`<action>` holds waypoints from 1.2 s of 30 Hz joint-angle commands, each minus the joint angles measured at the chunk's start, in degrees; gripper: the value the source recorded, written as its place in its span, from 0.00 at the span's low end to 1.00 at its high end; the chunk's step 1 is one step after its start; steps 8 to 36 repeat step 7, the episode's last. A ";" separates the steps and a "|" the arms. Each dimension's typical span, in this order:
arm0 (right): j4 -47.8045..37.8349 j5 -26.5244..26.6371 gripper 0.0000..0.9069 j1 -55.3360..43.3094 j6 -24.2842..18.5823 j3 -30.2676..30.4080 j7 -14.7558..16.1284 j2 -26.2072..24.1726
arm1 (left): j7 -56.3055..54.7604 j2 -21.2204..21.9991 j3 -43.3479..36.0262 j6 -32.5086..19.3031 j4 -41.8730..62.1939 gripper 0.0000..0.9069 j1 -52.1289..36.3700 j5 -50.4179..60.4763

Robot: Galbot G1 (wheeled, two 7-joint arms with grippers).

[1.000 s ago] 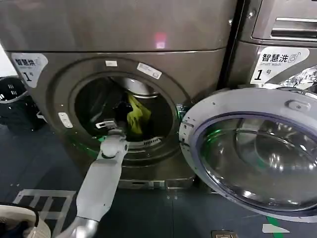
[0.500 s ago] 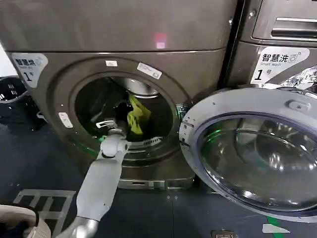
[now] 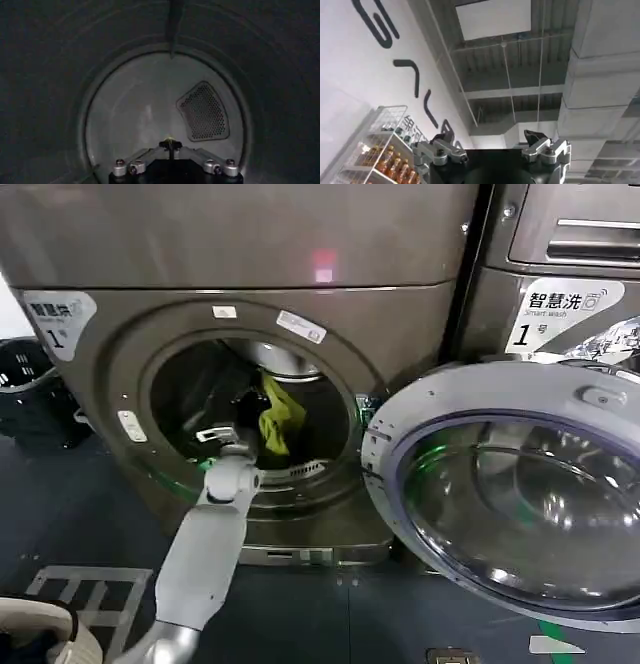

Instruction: Grasp the clothes from the dryer.

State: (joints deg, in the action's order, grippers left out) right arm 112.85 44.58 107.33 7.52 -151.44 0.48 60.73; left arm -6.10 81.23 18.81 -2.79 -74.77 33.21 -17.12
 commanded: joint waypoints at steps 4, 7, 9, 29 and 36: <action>0.17 -0.16 1.00 0.30 0.63 -0.49 -0.09 0.04 | 0.61 -0.20 0.09 1.10 0.08 0.00 0.19 1.00; 0.13 -0.19 1.00 0.44 0.77 -0.75 -0.03 0.13 | 0.71 0.00 0.07 0.93 0.05 0.00 0.11 1.09; 0.13 -0.19 1.00 0.44 0.77 -0.75 -0.03 0.13 | 0.71 0.00 0.07 0.93 0.05 0.00 0.11 1.09; 0.13 -0.19 1.00 0.44 0.77 -0.75 -0.03 0.13 | 0.71 0.00 0.07 0.93 0.05 0.00 0.11 1.09; 0.13 -0.19 1.00 0.44 0.77 -0.75 -0.03 0.13 | 0.71 0.00 0.07 0.93 0.05 0.00 0.11 1.09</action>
